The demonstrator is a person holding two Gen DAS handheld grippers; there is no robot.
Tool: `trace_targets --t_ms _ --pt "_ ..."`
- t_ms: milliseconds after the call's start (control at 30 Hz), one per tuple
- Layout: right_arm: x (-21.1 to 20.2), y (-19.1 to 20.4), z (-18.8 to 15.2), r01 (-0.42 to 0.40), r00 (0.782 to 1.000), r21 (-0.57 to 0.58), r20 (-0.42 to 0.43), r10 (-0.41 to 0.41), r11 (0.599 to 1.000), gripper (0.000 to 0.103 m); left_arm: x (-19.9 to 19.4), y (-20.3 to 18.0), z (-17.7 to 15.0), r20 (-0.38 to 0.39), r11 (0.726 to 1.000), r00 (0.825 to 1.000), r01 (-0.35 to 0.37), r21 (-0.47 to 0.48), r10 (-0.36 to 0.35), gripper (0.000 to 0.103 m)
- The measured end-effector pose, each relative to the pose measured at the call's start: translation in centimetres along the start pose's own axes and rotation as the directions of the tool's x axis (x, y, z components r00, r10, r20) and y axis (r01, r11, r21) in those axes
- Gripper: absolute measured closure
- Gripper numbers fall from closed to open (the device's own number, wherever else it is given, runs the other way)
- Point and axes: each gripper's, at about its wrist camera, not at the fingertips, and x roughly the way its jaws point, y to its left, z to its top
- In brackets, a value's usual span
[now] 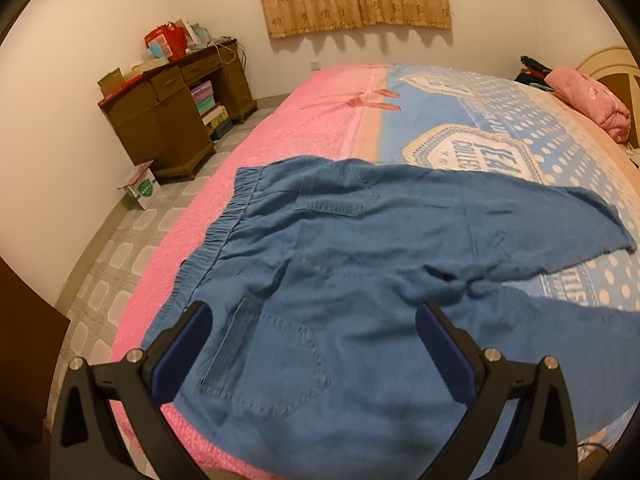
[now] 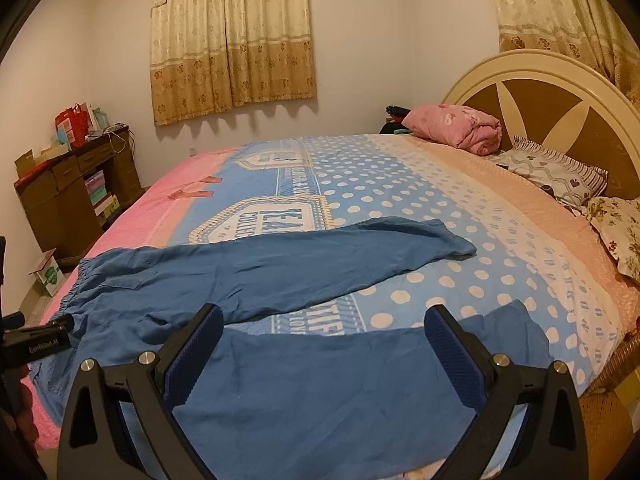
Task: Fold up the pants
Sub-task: 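Lower the left tool to the waistband and close it on the pants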
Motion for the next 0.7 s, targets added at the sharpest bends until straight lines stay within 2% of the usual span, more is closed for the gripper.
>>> trace_targets --t_ms 333,533,633,700 --pt "4.4 0.1 1.3 0.002 1.000 -0.040 -0.028 -0.003 0.999 0.002 4.0 0.2 2.2 -0.041 1.000 0.999 -0.014 -0.008 0.014 0.000" --pt "7.3 0.2 1.8 -0.021 0.999 -0.083 -0.052 0.016 0.996 0.002 6.5 -0.2 3.3 -0.061 0.998 0.998 -0.016 0.056 0.020 0.000" --pt "8.4 0.2 2.1 -0.045 0.997 -0.087 -0.062 0.039 0.995 0.007 7.9 -0.4 4.0 -0.094 0.997 0.995 0.023 0.068 -0.016 0.001" --pt "9.3 0.3 2.3 -0.054 0.996 -0.084 -0.076 0.047 0.995 0.008 8.5 -0.6 4.5 -0.093 0.997 0.996 0.006 0.073 0.001 0.001"
